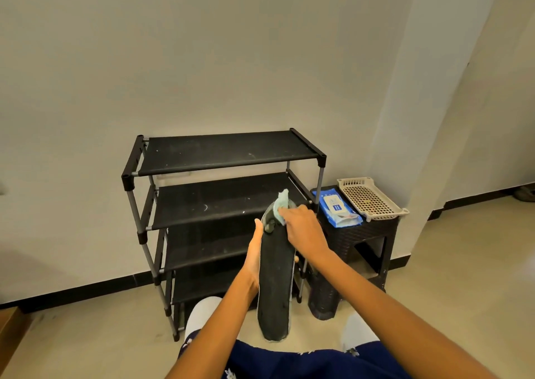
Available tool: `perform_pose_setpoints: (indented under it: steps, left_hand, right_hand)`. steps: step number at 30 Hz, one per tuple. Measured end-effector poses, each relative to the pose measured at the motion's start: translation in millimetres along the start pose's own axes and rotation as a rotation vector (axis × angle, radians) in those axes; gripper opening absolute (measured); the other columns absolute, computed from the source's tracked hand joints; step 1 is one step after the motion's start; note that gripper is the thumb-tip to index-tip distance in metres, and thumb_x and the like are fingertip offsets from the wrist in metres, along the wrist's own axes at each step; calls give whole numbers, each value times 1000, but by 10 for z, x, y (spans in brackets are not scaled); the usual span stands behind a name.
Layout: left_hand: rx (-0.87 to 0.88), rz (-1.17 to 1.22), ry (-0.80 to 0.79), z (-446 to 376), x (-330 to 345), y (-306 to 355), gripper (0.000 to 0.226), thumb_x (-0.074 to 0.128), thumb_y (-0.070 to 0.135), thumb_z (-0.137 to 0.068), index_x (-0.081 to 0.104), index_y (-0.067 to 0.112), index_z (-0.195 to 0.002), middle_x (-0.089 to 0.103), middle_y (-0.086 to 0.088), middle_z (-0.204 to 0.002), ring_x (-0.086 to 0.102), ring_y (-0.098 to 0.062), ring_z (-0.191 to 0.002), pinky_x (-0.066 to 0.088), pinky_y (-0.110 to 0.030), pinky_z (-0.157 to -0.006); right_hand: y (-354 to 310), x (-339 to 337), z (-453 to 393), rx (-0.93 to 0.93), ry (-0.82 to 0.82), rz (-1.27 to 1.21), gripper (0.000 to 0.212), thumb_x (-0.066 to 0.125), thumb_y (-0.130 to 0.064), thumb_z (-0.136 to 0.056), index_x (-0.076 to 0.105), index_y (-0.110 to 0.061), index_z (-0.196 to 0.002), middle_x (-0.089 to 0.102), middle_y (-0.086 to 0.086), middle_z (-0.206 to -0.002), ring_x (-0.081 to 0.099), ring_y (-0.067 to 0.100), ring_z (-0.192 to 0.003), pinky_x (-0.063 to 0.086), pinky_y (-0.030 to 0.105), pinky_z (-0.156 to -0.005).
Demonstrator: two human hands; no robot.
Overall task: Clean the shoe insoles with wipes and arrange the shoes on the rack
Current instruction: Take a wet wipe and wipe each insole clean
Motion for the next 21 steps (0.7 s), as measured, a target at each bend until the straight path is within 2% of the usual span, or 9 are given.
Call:
perform_pose_setpoints:
  steps: [3, 5, 6, 8, 11, 14, 17, 21]
  left_hand:
    - [64, 28, 32, 3, -74, 69, 67, 24, 58, -95, 60, 4, -114, 72, -14, -89, 70, -20, -78, 58, -29, -68]
    - [110, 15, 69, -13, -163, 118, 62, 20, 51, -98, 62, 5, -101, 73, -10, -78, 71, -15, -68, 57, -23, -60]
    - [118, 9, 80, -18, -194, 122, 61, 19, 50, -99, 62, 6, -99, 73, -10, -78, 71, -15, -67, 57, -22, -59]
    - [91, 16, 55, 4, -176, 86, 63, 19, 52, -98, 62, 6, -104, 72, -11, -84, 71, -16, -71, 57, -24, -62]
    - [64, 15, 30, 13, -115, 78, 66, 21, 56, -96, 59, 6, -116, 72, -14, -90, 70, -21, -78, 59, -32, -68]
    - [49, 0, 13, 18, 0, 107, 66, 22, 59, -95, 63, 9, -113, 72, -14, -96, 70, -24, -83, 57, -38, -74]
    - [56, 54, 46, -15, -1, 147, 66, 22, 59, -95, 61, 9, -113, 72, -12, -94, 70, -21, -82, 58, -31, -70]
    - [76, 89, 120, -81, -117, 194, 70, 22, 59, -95, 57, 4, -120, 69, -15, -99, 66, -24, -87, 56, -33, -73]
  right_hand:
    - [-314, 152, 397, -219, -78, -100, 23, 52, -9, -84, 66, -13, -102, 68, 6, -91, 55, 21, -83, 47, 32, -76]
    - [-399, 252, 590, -278, -197, -172, 27, 50, -14, -84, 70, -12, -101, 69, 4, -89, 54, 18, -81, 46, 32, -74]
    - [-395, 251, 604, -287, -219, -175, 29, 48, -18, -84, 72, -13, -99, 69, 3, -86, 54, 17, -79, 45, 31, -72]
    - [-325, 154, 502, -250, -155, -178, 31, 45, -22, -84, 73, -13, -95, 69, 2, -84, 54, 16, -79, 45, 30, -71]
    - [-93, -6, 249, -64, 10, -158, 24, 51, -15, -89, 67, -9, -105, 68, 7, -100, 56, 20, -91, 48, 35, -79]
    - [21, -27, 112, 30, -3, -51, 26, 50, -10, -91, 64, -8, -113, 67, 9, -106, 53, 24, -95, 43, 36, -80]
    - [-138, 28, 228, -64, -69, -2, 26, 47, -14, -89, 66, -12, -107, 67, 6, -96, 50, 19, -89, 41, 32, -79]
    - [-420, 150, 572, -268, -178, -114, 31, 44, -22, -85, 70, -17, -103, 68, 1, -85, 50, 16, -81, 41, 31, -73]
Point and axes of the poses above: each hand's wrist, its own z-axis away from the middle knuckle, its own x-axis out of the palm, y = z × x, the point moved 8 cm from there along -z, towards the middle knuckle
